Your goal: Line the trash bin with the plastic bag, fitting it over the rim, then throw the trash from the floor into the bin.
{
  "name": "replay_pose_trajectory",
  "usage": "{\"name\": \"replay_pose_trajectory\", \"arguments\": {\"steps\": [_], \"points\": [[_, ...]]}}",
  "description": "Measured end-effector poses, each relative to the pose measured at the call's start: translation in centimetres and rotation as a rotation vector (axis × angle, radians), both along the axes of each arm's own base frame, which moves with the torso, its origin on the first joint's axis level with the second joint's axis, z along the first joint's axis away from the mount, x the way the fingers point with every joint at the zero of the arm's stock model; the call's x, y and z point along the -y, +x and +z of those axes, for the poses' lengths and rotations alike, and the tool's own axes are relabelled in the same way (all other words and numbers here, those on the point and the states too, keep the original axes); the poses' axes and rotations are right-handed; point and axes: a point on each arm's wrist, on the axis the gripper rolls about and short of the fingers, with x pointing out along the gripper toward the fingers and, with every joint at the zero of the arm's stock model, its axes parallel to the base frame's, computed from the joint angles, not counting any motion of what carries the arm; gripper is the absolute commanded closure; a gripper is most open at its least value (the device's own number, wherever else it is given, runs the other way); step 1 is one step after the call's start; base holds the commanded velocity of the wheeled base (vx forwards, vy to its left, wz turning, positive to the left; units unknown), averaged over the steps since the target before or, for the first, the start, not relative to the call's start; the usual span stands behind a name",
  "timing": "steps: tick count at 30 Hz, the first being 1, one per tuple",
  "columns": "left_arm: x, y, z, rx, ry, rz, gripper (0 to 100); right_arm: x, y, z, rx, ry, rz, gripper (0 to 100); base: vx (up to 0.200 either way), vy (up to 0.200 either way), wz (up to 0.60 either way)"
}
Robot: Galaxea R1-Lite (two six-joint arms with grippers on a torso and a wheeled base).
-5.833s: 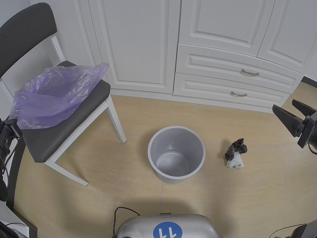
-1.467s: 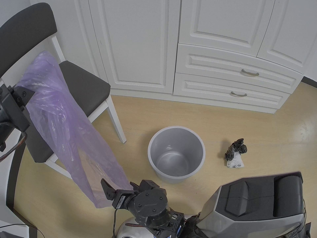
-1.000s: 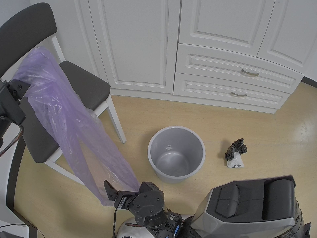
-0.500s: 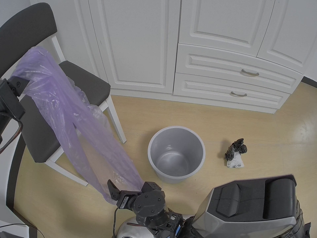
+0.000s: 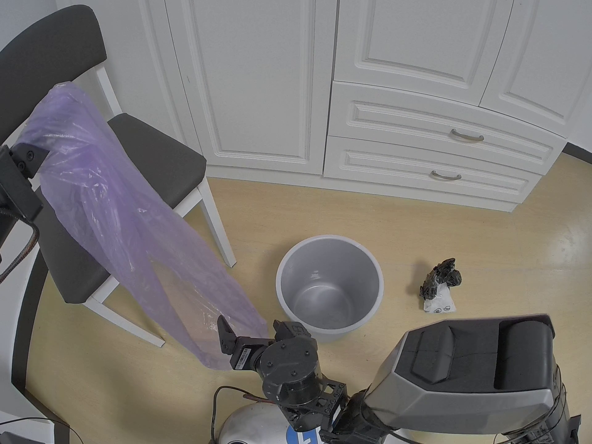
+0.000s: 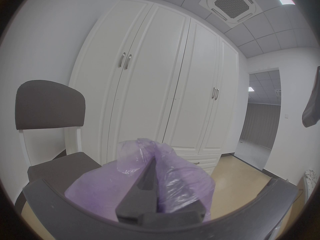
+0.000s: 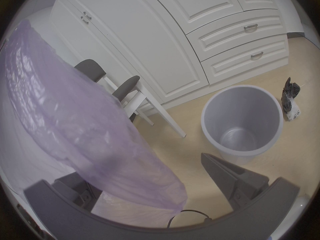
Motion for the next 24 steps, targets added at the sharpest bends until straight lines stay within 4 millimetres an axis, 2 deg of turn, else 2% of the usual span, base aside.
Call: {"name": "replay_pose_trajectory", "arguments": {"steps": [10, 14, 20, 24], "points": [[0.0, 0.0, 0.0, 0.000, 0.000, 0.000, 100, 1.3, 4.1, 0.1, 0.009, 0.030, -0.082, 0, 0.000, 0.000, 0.00], [0.0, 0.0, 0.0, 0.000, 0.000, 0.000, 100, 1.7, 5.0, 0.2, 0.004, 0.050, -0.099, 0, 0.000, 0.000, 0.00], [0.0, 0.0, 0.0, 0.001, 0.000, 0.000, 100, 1.9, 5.1, 0.8, 0.000, 0.073, -0.093, 0, 0.000, 0.000, 0.00], [0.0, 0.0, 0.1, 0.002, -0.001, 0.001, 100, 2.0, 4.2, 1.5, -0.030, 0.117, -0.034, 0, 0.000, 0.000, 0.00]]}}
